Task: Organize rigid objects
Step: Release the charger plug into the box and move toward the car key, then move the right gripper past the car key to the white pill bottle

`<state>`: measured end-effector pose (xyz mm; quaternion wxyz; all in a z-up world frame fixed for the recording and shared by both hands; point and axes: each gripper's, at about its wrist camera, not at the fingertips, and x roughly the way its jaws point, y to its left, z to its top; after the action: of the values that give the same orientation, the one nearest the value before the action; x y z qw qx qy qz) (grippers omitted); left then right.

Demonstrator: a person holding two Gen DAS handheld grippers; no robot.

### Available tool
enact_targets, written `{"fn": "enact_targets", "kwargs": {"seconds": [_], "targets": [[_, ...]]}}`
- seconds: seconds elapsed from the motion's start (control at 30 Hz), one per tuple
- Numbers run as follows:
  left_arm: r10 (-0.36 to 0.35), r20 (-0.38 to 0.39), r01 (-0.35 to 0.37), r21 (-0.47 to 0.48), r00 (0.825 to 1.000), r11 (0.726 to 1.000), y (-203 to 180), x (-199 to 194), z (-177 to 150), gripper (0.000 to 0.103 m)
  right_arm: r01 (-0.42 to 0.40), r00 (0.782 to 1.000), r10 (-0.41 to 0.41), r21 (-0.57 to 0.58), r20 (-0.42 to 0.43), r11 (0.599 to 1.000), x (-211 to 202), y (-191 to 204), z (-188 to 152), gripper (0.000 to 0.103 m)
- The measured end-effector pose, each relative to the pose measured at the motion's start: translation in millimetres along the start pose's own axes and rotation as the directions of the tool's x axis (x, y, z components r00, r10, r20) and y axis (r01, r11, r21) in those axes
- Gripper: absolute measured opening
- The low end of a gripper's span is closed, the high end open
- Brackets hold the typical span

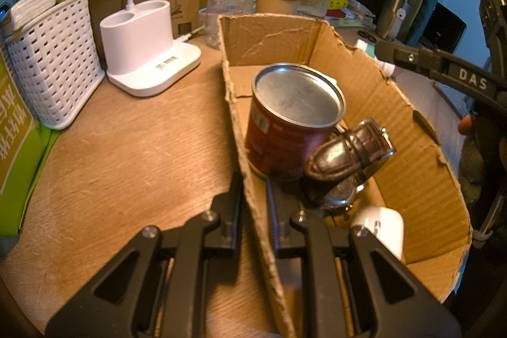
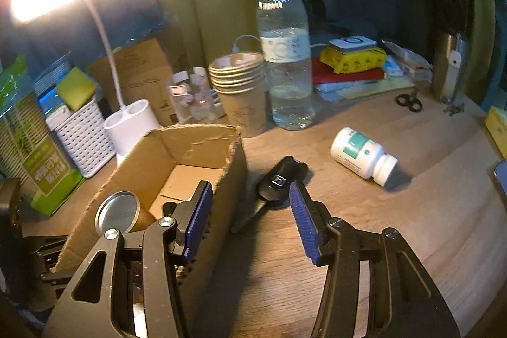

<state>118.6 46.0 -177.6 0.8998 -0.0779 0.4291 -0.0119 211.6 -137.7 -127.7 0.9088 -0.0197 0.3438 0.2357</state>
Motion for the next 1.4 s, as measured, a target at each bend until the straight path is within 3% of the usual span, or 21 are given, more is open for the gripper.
{"fn": "enact_targets", "kwargs": {"seconds": [0.8,1.13,1.4], "targets": [[0.000,0.000,0.000,0.000,1.000,1.000,0,0,0,0.016,0.048,0.997,-0.045,0.037,-0.064,0.998,30,-31,-8,0.054],[0.000,0.000,0.000,0.000,1.000,1.000,0,0,0,0.016,0.158,0.987,-0.157,0.018,-0.031,0.987,23,-57,7,0.054],[0.000,0.000,0.000,0.000,1.000,1.000,0,0,0,0.016,0.216,0.976,-0.216,-0.005,-0.025,0.976,29,-75,17,0.061]]}}
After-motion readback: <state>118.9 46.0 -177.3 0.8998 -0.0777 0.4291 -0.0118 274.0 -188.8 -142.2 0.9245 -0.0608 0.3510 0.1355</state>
